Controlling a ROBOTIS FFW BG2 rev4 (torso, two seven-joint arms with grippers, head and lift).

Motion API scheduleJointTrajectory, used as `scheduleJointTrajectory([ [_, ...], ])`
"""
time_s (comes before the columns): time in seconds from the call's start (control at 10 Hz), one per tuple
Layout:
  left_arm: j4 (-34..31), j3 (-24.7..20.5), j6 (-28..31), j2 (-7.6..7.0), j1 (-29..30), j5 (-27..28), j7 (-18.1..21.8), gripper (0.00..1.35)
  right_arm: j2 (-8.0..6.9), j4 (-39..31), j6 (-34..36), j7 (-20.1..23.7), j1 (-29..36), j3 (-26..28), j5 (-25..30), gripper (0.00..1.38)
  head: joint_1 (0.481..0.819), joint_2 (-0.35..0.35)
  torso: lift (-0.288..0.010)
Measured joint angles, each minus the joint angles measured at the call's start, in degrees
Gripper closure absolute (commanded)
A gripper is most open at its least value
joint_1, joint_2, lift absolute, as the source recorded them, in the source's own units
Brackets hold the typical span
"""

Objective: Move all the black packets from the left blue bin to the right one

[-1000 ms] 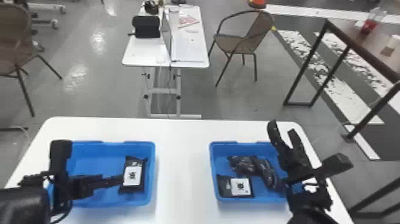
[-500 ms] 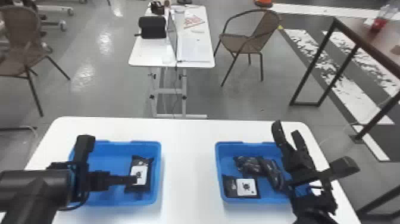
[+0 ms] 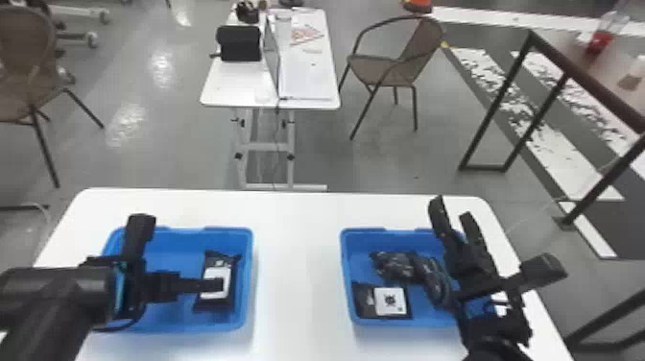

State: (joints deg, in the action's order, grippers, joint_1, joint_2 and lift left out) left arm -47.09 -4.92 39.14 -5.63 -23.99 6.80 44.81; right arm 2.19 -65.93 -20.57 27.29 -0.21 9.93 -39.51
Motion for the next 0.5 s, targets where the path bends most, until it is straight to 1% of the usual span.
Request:
scheduleJointTrajectory([
  [0.1, 3.79, 0.50, -2.56, -0.05, -1.54, -0.80, 0.09, 0.51, -0.04, 0.14, 0.00, 0.04, 0.03, -0.10, -0.19, 0.17, 0.695, -0.143, 0.000],
  [0.2, 6.50, 0.50, -3.80, -0.02, -2.43, -1.05, 0.09, 0.80, -0.08, 0.37, 0.00, 0.05, 0.01, -0.41, -0.49, 0.17, 0.695, -0.144, 0.000],
  [0.5, 7.96, -0.05, -4.87, 0.02, -2.03, -1.36, 0.36, 0.83, -0.08, 0.47, 0.00, 0.19, 0.25, -0.62, -1.26, 0.17, 0.695, -0.145, 0.000],
])
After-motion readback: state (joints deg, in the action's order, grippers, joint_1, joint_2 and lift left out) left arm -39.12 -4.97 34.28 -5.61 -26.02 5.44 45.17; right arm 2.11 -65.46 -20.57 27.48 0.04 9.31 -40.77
